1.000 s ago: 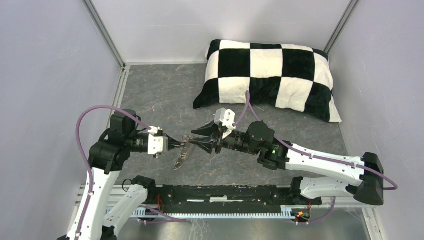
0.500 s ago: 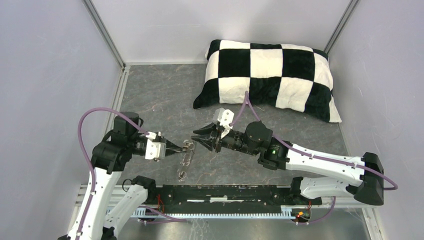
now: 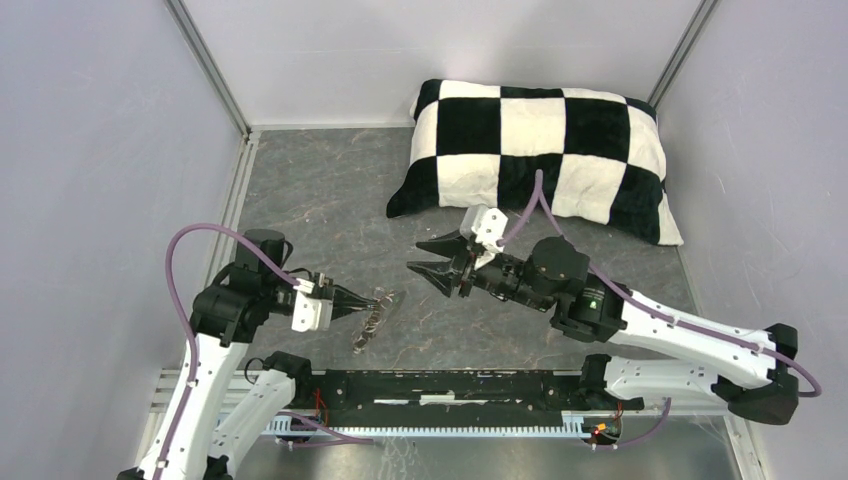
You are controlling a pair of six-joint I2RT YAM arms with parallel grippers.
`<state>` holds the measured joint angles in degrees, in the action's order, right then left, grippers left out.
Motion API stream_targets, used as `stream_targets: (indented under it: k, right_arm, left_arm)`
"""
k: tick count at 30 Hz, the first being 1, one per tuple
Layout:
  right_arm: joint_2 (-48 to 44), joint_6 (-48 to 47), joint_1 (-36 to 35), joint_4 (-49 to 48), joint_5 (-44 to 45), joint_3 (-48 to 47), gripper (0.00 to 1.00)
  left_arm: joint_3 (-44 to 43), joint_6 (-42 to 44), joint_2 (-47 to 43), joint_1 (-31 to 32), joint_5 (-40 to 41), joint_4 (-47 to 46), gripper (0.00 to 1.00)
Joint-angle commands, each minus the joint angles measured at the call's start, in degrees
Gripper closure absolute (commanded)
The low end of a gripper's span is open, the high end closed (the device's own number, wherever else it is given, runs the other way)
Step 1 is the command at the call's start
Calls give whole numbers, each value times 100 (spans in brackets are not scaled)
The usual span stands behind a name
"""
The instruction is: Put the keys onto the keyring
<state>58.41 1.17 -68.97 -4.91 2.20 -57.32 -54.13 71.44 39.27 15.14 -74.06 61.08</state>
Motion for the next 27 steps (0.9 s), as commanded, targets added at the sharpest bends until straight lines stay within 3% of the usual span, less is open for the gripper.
stream_targets:
  k: [1,7,16,27]
  right_arm:
    - [-59,12,-62,6,-782,-257,55]
    - [421,50,-151,48,-1694,-397,55]
    - [1020,58,-162,174,-1822,-531,52]
    - [1330,-20,-155,57,-1807,-558,66]
  left_arm:
    - [42,-411,130,16,-82,-409,98]
    - [-2,-1221,468,15,217,-458,98]
    - [-109,-1723,544,16,704,-459,98]
    - [-139,-1914,393,16,683,-460,98]
